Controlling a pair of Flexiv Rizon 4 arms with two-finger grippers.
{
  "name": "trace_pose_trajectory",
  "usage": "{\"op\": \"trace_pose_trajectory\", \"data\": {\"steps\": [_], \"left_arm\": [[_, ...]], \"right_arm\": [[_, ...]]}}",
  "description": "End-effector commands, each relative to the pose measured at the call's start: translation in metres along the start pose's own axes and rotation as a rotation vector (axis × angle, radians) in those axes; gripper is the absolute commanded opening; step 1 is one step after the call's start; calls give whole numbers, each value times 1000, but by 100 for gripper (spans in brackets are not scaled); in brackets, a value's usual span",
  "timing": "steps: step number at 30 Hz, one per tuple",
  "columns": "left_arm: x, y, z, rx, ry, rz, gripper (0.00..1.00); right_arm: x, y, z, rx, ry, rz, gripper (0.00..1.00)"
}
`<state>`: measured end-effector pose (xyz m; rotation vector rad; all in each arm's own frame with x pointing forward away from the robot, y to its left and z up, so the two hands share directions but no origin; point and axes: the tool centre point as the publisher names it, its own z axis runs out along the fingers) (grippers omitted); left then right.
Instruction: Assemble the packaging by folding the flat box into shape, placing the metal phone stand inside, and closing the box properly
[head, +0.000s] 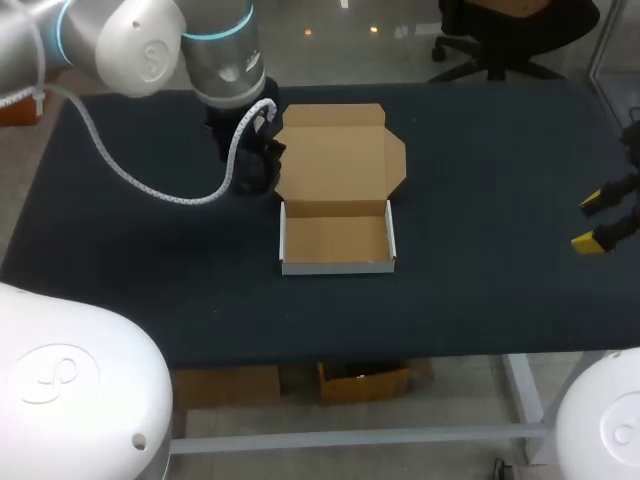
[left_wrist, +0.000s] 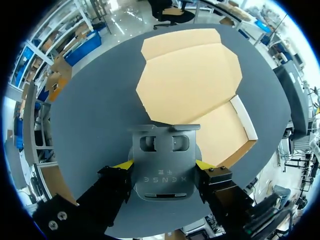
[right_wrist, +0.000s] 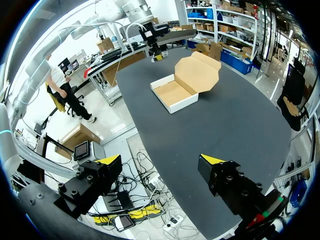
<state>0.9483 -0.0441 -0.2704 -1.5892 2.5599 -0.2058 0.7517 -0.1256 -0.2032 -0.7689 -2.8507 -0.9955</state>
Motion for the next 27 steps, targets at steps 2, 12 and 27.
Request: {"op": "trace_pose_trajectory", "data": {"steps": [2, 12, 27], "left_arm": [[15, 0, 4, -2, -2, 12, 0], [48, 3, 15, -7, 32, 49, 0], [83, 0, 28, -5, 26, 83, 0]], "right_arm": [[0, 0, -1, -1, 2, -1, 100], [0, 0, -1, -1, 2, -1, 100], [0, 0, -1, -1, 2, -1, 100]]}}
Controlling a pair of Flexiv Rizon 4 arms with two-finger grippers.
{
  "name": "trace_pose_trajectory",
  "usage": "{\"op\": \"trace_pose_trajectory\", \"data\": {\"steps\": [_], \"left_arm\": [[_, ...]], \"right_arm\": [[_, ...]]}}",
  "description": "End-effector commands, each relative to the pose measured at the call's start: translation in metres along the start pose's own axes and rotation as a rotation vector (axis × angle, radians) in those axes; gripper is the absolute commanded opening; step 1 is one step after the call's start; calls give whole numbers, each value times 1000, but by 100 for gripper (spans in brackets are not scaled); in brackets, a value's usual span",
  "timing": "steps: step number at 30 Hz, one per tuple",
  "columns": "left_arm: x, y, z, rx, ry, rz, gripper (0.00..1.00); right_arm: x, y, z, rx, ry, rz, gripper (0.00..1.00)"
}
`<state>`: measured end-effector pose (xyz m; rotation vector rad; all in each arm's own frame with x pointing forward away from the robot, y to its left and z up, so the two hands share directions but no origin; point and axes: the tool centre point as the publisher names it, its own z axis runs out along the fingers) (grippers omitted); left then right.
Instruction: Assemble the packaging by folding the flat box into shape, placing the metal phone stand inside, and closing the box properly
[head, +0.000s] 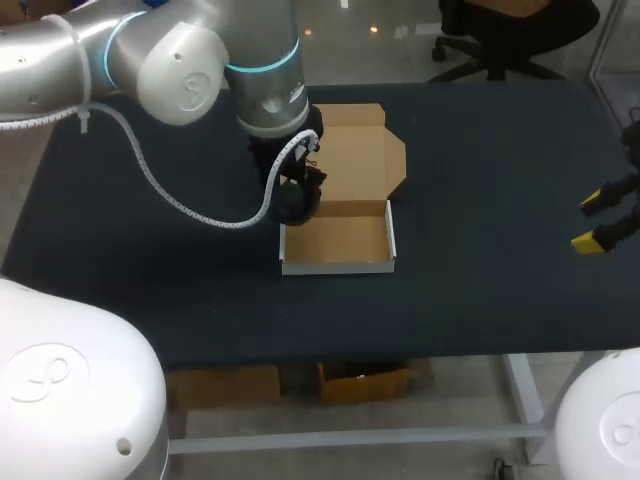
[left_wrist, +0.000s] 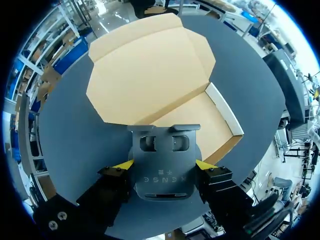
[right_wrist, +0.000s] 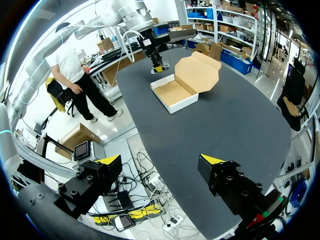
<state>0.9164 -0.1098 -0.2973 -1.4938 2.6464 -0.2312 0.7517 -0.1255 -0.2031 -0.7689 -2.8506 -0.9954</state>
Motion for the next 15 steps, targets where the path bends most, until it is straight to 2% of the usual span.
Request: {"op": "trace_pose_trajectory", "data": {"steps": [1, 6, 15], "left_arm": [[10, -6, 6, -1, -17, 5, 0], [15, -10, 13, 7, -40, 2, 0], [26, -12, 20, 12, -33, 8, 0]], "right_arm": [[0, 0, -1, -1, 2, -1, 100], [0, 0, -1, -1, 2, -1, 100], [0, 0, -1, -1, 2, -1, 100]]}}
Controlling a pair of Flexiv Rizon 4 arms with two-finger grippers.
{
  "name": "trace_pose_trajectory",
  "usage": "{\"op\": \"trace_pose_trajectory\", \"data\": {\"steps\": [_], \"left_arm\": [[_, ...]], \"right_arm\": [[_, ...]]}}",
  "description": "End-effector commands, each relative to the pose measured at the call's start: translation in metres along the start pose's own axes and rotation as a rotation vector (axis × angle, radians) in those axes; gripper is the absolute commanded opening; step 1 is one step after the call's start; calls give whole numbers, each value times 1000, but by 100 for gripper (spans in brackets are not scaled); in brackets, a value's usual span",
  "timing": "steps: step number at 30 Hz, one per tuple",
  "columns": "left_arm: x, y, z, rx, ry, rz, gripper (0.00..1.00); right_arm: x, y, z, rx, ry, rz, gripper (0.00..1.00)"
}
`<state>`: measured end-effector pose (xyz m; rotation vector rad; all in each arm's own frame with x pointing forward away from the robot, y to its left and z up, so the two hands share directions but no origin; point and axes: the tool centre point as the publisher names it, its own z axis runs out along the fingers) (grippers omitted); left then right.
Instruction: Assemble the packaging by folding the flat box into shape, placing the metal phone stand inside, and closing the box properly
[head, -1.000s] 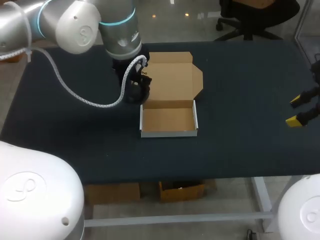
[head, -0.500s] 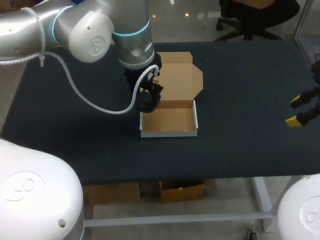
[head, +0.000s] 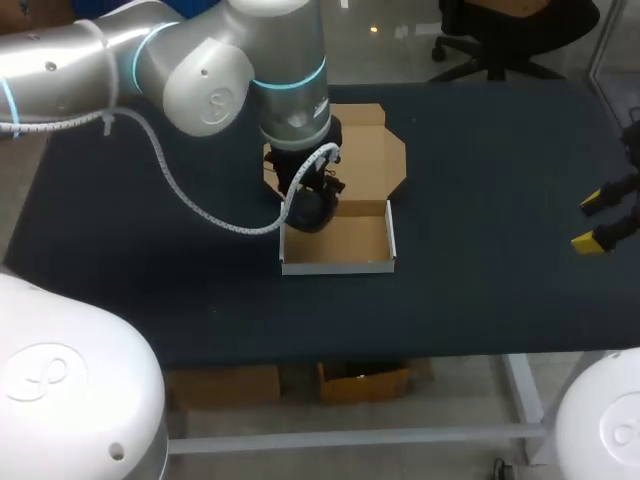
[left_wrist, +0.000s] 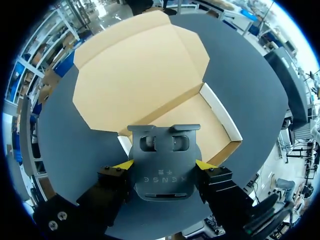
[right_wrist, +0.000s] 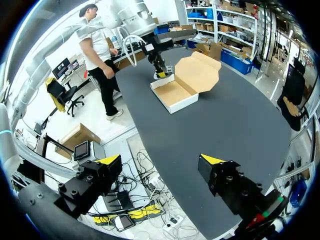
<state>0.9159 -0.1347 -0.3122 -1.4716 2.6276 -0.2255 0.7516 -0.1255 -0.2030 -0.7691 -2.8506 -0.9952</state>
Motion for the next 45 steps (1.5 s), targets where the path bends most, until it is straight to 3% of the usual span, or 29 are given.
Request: {"op": "trace_pose_trajectory", "data": {"steps": [1, 20, 45], "left_arm": [[6, -2, 4, 1, -8, 0, 0], [30, -16, 34, 13, -8, 40, 0], [41, -27, 74, -43, 14, 97, 0]], "right_arm": [[0, 0, -1, -2, 2, -1, 100], [0, 0, -1, -2, 2, -1, 100], [0, 0, -1, -2, 2, -1, 100]]}}
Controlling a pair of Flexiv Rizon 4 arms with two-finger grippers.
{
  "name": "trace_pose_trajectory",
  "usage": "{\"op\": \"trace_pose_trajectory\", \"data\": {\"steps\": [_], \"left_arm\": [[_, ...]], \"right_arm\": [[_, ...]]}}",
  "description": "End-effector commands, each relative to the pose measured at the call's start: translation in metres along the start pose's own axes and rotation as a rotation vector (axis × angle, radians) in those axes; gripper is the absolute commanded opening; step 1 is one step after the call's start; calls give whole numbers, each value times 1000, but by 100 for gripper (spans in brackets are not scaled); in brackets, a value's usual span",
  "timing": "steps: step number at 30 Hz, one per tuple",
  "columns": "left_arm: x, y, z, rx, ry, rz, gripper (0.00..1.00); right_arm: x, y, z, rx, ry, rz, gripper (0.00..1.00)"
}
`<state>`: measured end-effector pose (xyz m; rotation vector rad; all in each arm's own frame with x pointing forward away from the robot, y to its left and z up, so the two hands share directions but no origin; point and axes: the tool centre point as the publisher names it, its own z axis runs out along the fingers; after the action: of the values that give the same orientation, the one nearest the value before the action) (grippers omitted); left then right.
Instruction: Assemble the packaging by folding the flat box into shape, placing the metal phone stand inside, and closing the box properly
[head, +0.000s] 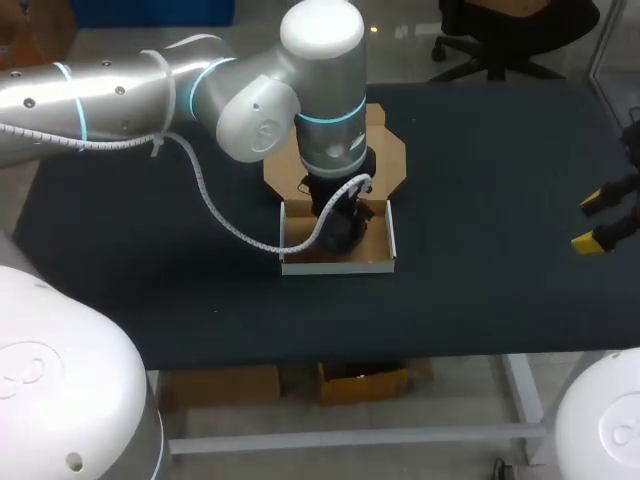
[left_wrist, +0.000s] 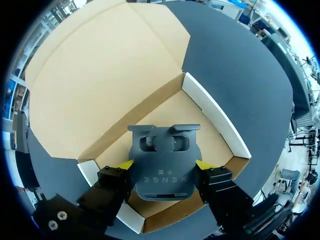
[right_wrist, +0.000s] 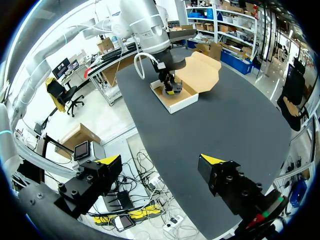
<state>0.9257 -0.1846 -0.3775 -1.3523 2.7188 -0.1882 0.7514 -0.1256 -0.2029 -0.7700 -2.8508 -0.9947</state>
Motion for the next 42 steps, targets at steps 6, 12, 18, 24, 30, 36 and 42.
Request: {"op": "trace_pose_trajectory", "data": {"steps": [6, 12, 18, 24, 30, 36, 42], "left_arm": [[0, -6, 10, -20, 1, 1, 0], [-2, -6, 13, -27, 3, -2, 0], [-4, -8, 17, -32, -6, -5, 0], [-5, -9, 19, -39, -6, -11, 3], [-6, -10, 21, -43, -10, -20, 35], [-8, -8, 20, -46, -13, -34, 100], [-8, -5, 16, -48, -27, -67, 100]], "right_arm": [[0, 0, 0, -2, 3, -2, 100], [0, 0, 0, -2, 3, -2, 100], [0, 0, 0, -2, 3, -2, 100], [0, 0, 0, -2, 3, -2, 100], [0, 0, 0, -2, 3, -2, 100], [0, 0, 0, -2, 3, -2, 100], [0, 0, 0, -2, 3, -2, 100]]}}
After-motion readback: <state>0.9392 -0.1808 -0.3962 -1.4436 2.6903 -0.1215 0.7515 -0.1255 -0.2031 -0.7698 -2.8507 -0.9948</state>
